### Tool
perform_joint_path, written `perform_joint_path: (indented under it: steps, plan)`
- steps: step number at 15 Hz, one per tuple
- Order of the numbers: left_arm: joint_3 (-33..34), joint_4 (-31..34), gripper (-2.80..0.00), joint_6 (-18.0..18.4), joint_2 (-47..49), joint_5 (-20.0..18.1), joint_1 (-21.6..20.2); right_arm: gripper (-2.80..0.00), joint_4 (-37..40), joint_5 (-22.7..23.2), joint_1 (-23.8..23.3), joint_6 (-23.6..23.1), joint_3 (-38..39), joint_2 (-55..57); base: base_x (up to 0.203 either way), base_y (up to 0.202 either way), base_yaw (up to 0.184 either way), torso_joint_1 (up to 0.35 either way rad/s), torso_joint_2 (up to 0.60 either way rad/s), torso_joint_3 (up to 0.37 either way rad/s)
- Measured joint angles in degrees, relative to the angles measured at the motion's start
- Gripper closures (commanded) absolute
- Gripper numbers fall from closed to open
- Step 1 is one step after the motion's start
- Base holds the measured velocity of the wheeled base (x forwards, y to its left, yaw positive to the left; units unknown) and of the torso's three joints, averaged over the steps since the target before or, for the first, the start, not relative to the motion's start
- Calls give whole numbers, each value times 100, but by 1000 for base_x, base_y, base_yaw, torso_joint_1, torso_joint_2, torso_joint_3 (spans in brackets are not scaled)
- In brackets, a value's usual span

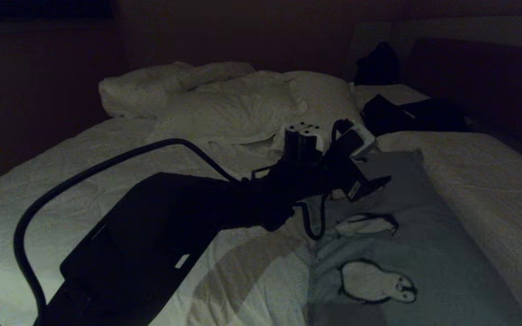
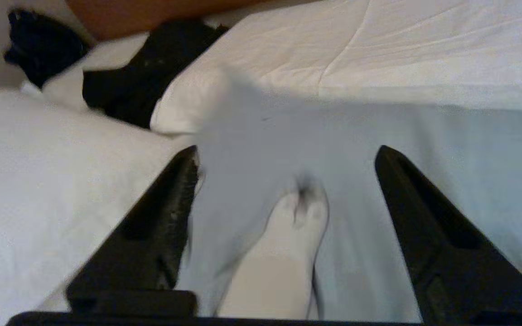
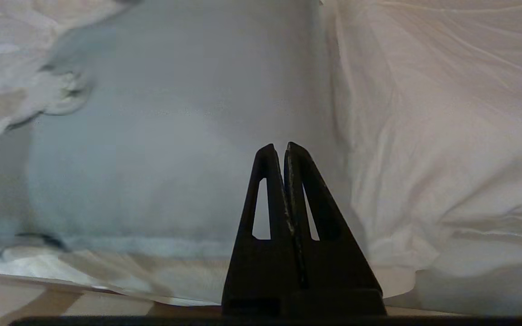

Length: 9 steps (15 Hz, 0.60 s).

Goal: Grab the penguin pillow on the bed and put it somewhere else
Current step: Place the pillow at the bedside

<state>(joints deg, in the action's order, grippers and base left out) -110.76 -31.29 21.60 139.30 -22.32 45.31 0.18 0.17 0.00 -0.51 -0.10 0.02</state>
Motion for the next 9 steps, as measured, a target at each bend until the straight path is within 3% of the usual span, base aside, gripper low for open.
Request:
perform_joint_path:
  steps: [4,8,9]
  plan:
    - [96,843,-280,-644,-469,-5,-77,0,0,-1,0,0,0,0,0,0,0,0,0,0]
    - [461,1408,-280,-1274,-1139,20,-433,0,4,-3,0,0,0,0,0,0,0,0,0,0]
    - [660,1554,0,-1334,-1393,20,-567,0,0,-1,0,2,0,0,0,0,0,0,0,0]
